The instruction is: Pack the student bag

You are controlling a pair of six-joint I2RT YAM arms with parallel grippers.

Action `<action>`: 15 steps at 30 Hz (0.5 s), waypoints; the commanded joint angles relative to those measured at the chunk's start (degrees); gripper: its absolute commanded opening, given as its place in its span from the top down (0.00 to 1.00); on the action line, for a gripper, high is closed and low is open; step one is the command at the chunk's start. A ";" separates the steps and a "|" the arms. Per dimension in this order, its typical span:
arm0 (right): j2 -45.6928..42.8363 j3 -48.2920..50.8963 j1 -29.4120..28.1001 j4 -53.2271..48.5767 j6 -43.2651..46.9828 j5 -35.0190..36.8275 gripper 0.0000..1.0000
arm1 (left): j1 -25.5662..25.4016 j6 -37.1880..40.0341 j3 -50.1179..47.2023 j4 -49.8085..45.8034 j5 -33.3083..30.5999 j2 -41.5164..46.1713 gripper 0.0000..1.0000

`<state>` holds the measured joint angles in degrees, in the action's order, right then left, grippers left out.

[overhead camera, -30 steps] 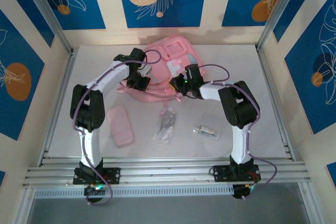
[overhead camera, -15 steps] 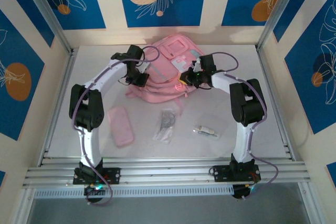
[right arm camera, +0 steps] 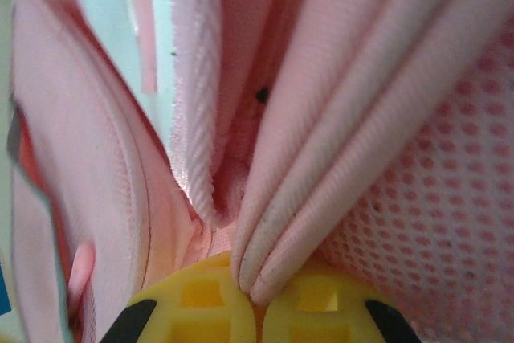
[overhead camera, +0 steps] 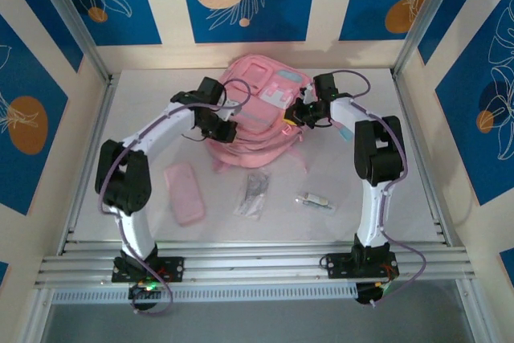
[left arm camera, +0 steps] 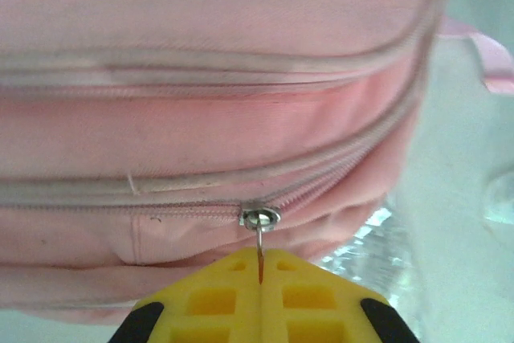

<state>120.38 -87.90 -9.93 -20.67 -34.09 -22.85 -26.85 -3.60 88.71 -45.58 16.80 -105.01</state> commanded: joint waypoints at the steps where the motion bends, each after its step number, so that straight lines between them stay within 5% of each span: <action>1: 2.31 -4.83 2.43 4.53 -1.41 9.75 1.00 | -2.37 -4.30 -1.24 -5.32 5.93 3.47 1.00; 6: 1.25 -7.23 2.37 0.05 -5.75 10.92 0.65 | -4.93 -4.86 5.18 -6.62 5.35 -2.79 1.00; 11: -12.07 6.71 2.02 3.66 -8.75 13.12 0.30 | -5.06 -4.77 9.43 -8.25 1.23 -5.63 1.00; 15: -20.40 15.35 1.31 4.23 -9.32 12.37 0.24 | -5.14 -6.03 9.29 -7.53 -2.19 -5.77 1.00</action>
<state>104.97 -75.77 -7.66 -17.43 -42.09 -10.74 -31.90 -8.16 96.18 -51.42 17.43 -110.45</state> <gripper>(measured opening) 0.759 0.045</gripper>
